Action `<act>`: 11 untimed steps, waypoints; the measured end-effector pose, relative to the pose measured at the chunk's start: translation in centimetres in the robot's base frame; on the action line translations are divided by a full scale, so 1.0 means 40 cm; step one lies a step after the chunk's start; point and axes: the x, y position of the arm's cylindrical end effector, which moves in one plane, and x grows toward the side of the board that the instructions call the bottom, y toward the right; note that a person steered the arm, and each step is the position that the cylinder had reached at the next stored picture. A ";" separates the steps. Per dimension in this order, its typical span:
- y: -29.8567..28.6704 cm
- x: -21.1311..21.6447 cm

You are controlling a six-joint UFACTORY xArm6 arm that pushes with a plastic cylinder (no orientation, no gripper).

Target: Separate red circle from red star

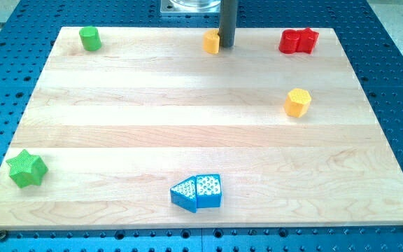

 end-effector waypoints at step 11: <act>0.284 0.216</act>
